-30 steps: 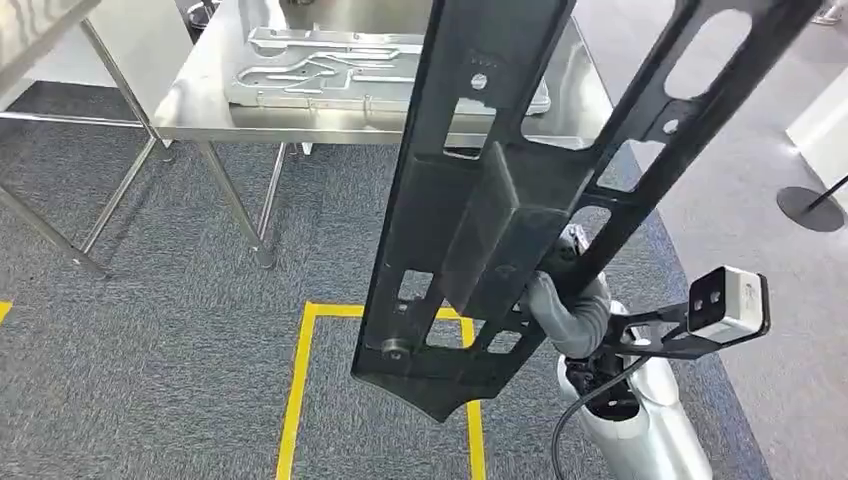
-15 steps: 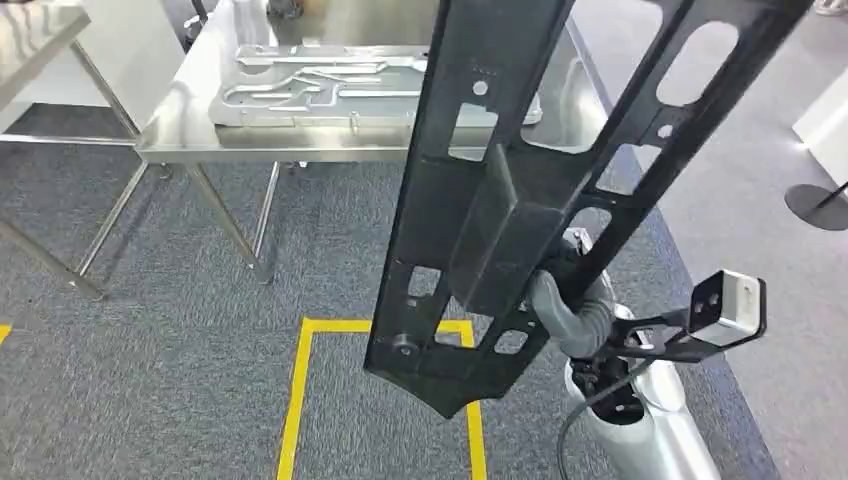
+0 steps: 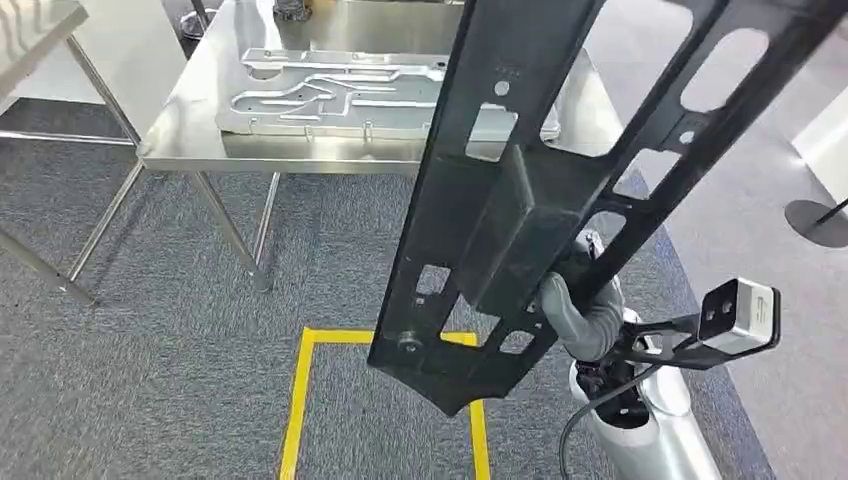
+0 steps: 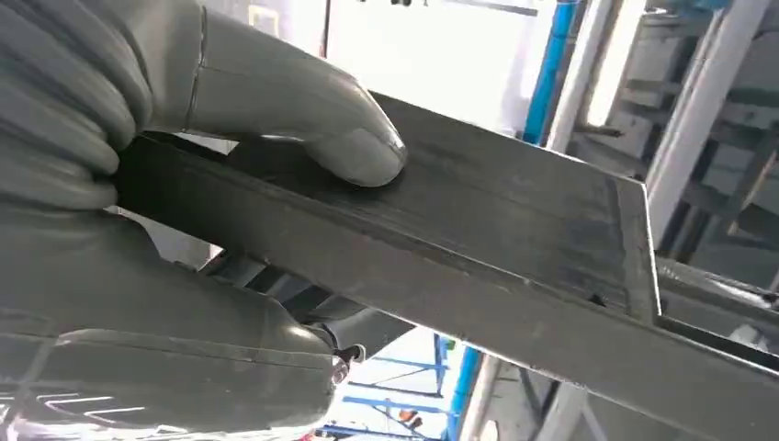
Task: Take the parts from the cabinet and place them on the table.
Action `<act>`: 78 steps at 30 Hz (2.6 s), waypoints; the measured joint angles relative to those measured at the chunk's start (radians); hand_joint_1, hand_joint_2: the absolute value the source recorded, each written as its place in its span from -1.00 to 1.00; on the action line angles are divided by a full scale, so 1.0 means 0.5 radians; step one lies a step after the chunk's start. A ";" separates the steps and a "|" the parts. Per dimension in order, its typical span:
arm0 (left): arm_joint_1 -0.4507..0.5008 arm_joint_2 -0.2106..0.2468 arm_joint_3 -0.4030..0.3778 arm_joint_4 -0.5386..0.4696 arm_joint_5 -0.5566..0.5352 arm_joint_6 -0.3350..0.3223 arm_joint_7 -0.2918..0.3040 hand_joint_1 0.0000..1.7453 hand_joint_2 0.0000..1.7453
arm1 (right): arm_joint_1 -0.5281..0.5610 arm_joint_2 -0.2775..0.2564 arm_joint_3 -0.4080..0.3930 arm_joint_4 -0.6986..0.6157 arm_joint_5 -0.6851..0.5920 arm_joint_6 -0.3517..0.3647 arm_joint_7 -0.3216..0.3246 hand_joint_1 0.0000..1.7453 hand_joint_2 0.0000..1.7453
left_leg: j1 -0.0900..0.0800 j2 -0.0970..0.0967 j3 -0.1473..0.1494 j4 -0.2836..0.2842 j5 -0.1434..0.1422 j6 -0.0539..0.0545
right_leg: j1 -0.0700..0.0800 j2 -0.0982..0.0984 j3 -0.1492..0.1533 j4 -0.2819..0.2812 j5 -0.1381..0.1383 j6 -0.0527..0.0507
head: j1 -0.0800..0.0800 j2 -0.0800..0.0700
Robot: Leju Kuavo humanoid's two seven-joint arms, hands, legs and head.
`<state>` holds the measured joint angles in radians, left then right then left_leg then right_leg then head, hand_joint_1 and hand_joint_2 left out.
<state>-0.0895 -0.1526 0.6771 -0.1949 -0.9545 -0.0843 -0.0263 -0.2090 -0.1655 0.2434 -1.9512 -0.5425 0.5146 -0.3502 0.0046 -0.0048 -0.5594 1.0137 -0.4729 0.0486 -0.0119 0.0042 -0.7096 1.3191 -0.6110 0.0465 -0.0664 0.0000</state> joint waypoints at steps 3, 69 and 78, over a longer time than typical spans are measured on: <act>0.006 0.000 0.000 0.000 -0.001 0.001 0.005 -1.00 1.00 | 0.025 -0.005 -0.038 0.000 0.002 0.005 -0.006 0.90 1.00 | -0.008 -0.008 0.055 -0.001 -0.038 -0.005 | 0.001 0.000 0.056 -0.283 0.239 -0.024 | 0.001 0.000; 0.017 -0.006 0.037 0.004 -0.043 0.008 0.154 -1.00 1.00 | 0.233 0.024 -0.276 0.050 0.077 0.132 -0.018 0.90 1.00 | -0.007 -0.007 0.209 -0.036 -0.135 -0.073 | 0.017 -0.007 0.110 -0.606 0.429 -0.068 | 0.002 0.000; -0.020 -0.001 0.040 0.004 -0.042 -0.005 0.144 -1.00 1.00 | 0.226 0.023 -0.282 0.063 0.076 0.133 -0.021 0.90 1.00 | -0.003 -0.002 -0.138 0.515 -0.304 -0.129 | 0.012 -0.008 0.294 -0.633 0.305 -0.130 | 0.001 0.000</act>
<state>-0.0996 -0.1530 0.6970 -0.1930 -0.9754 -0.0866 0.0458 -0.0963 -0.1541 0.1026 -1.9200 -0.5047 0.5810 -0.3605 0.0033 -0.0060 -0.6285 1.2710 -0.6250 -0.0157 -0.0060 0.0004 -0.5625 1.0028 -0.4586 -0.0183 -0.0660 0.0000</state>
